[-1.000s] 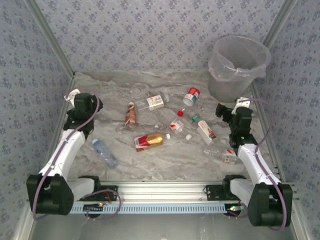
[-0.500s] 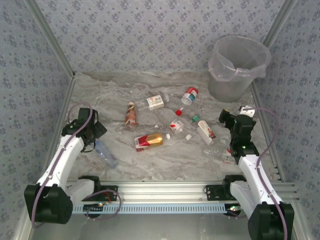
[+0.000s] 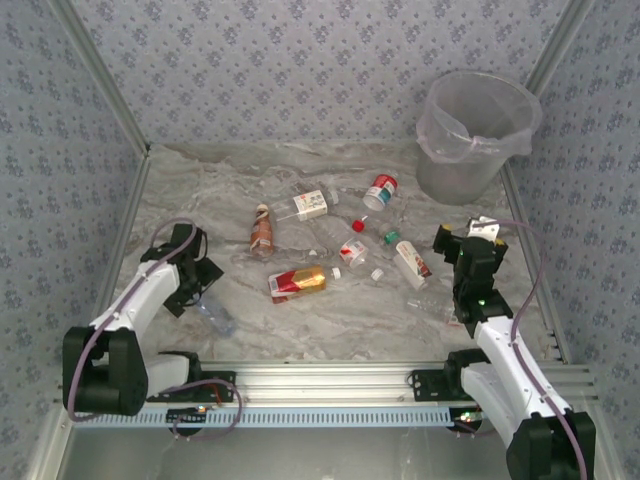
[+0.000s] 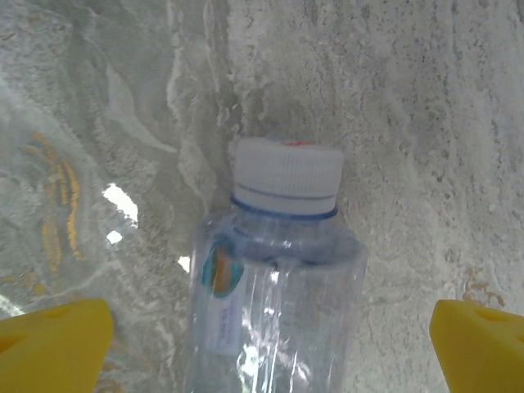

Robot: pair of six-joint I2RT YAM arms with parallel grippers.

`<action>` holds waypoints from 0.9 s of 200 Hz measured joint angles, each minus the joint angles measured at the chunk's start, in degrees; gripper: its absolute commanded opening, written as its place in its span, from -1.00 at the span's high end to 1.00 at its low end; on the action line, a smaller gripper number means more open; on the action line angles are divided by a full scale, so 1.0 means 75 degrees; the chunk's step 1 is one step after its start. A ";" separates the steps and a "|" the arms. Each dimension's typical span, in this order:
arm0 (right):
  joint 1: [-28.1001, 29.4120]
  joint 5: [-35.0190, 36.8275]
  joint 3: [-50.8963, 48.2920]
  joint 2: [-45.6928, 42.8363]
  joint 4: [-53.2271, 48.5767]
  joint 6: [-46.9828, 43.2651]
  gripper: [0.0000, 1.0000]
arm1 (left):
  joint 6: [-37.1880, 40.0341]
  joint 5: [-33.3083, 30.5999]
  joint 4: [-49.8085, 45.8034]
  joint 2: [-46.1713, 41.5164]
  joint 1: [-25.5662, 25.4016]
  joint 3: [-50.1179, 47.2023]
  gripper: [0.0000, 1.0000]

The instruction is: Put the plastic bottles in the bin

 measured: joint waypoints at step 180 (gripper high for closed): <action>-0.1370 -0.2177 0.0009 -0.0125 -0.0187 0.1571 -1.00 | 0.0271 -0.0096 0.1352 0.0766 0.0038 -0.0819 -0.08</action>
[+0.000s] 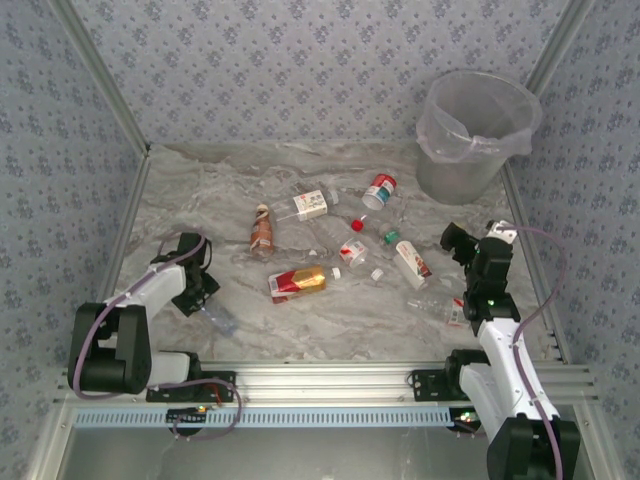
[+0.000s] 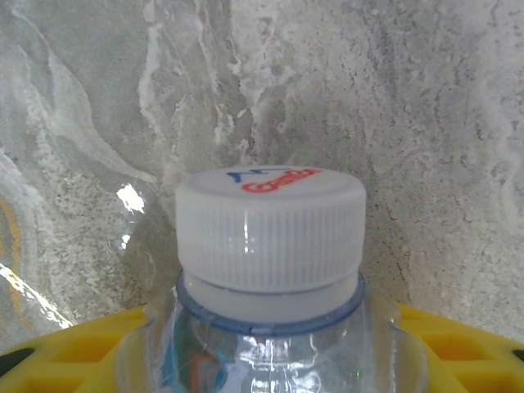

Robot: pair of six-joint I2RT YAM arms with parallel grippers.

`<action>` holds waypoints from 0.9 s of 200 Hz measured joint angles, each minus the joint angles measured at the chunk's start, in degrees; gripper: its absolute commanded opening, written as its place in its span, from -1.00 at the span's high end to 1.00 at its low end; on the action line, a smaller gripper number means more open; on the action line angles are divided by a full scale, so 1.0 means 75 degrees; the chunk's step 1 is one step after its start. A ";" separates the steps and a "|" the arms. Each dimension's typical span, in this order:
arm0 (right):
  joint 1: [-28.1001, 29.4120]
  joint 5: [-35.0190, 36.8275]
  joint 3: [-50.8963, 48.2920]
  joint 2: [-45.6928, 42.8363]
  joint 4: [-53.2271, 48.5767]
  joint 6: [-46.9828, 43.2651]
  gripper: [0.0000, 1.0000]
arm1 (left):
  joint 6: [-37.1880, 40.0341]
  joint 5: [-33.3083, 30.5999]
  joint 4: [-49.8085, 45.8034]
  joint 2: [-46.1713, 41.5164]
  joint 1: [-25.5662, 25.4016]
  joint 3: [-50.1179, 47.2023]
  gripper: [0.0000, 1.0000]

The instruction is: Put the plastic bottles in the bin

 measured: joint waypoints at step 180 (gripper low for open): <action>0.3695 -0.1859 0.2629 0.2707 -0.0621 -0.0213 -1.00 | 0.1078 0.1256 0.1617 -0.2055 -0.0807 0.1492 0.17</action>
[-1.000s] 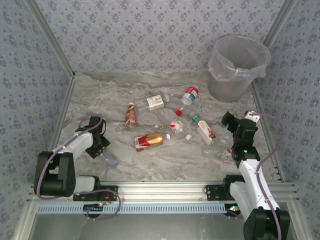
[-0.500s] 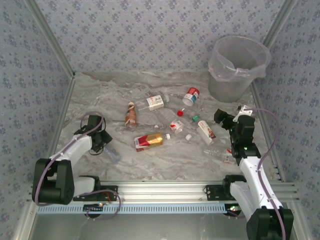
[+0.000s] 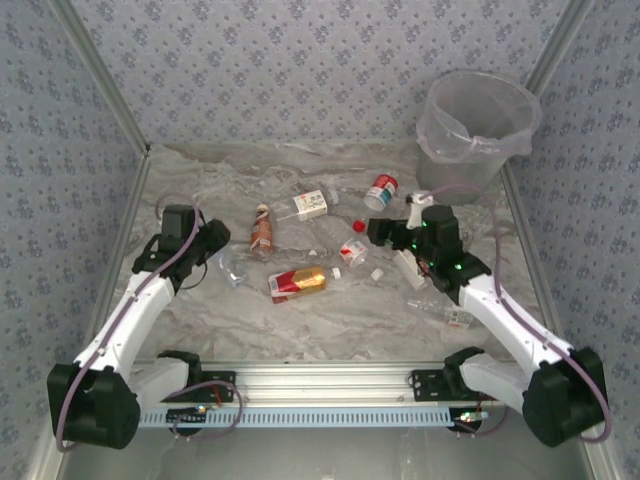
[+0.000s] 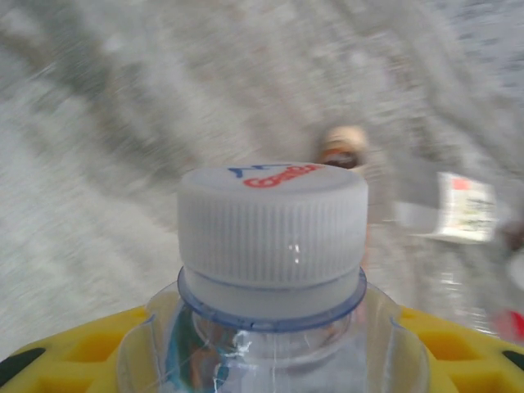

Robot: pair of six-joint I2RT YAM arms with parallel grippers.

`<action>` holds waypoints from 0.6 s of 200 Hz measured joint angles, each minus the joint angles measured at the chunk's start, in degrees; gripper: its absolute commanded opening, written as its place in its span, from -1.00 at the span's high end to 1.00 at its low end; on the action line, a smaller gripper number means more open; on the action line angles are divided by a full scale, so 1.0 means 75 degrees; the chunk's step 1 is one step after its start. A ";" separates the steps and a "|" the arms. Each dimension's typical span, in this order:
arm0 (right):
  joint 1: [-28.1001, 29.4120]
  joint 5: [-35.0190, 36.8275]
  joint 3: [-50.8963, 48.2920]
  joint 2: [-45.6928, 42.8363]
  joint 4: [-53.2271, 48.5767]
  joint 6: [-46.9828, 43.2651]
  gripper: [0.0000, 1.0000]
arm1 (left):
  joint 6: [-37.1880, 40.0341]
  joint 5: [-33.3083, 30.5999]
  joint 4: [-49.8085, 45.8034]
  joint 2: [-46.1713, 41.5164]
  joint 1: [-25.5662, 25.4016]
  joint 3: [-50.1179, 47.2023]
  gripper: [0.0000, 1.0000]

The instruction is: Put the plastic bottles in the bin

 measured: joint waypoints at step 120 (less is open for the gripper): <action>0.1920 -0.1821 0.1562 0.2279 0.1737 0.1061 -0.99 | 0.0615 0.2999 0.2244 0.2294 -0.1766 0.2445 0.18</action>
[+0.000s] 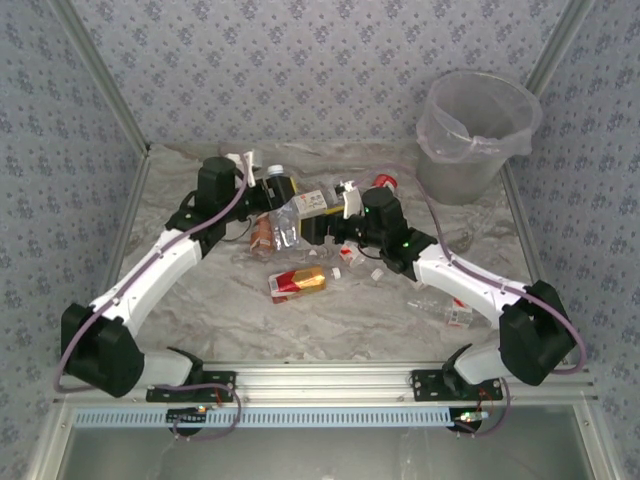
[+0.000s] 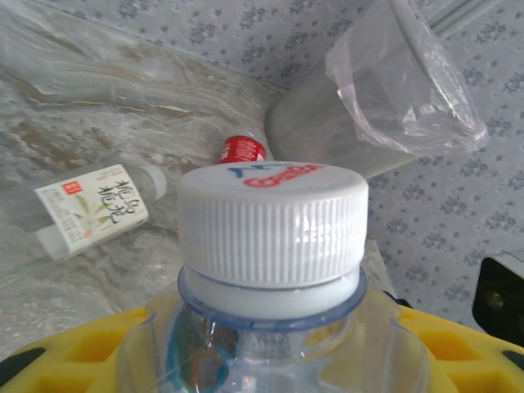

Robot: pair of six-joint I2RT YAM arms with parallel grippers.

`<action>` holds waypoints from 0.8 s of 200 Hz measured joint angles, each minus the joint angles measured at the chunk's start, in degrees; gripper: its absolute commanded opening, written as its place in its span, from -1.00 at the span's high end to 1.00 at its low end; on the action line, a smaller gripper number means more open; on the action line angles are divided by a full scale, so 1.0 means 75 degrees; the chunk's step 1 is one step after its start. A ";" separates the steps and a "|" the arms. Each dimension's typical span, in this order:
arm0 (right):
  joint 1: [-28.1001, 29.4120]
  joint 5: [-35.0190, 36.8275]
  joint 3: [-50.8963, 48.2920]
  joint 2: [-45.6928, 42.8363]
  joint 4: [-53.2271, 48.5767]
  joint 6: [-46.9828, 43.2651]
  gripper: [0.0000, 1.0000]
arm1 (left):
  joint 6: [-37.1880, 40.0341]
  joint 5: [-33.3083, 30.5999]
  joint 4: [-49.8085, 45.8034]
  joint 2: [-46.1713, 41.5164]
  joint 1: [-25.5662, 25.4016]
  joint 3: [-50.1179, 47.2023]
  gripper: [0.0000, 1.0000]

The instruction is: Put the plastic bottles in the bin

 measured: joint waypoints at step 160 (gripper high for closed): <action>0.0562 -0.0970 0.0527 0.1349 0.1664 0.1058 -0.56 | -0.0621 0.0490 0.1195 0.0548 -0.0251 0.0009 0.11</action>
